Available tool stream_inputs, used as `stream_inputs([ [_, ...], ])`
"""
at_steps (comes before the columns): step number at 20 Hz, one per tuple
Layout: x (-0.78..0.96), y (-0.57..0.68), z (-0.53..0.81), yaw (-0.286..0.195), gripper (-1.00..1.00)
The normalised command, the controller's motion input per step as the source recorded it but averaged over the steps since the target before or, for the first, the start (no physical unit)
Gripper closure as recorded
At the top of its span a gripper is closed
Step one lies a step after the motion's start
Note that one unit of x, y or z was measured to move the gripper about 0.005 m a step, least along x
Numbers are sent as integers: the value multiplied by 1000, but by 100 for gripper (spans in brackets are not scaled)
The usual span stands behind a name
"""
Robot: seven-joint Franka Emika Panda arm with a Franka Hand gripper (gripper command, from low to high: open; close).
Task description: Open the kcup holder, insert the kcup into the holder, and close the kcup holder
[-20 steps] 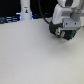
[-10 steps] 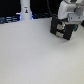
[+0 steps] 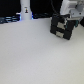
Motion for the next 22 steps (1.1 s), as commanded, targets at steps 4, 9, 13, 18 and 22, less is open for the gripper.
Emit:
stream_inputs([
  [4,-269,231,24,29,-100],
  [9,88,141,484,5,-100],
  [13,72,163,529,13,-100],
  [18,1,-3,2,2,-100],
  [22,5,-10,-2,3,-100],
])
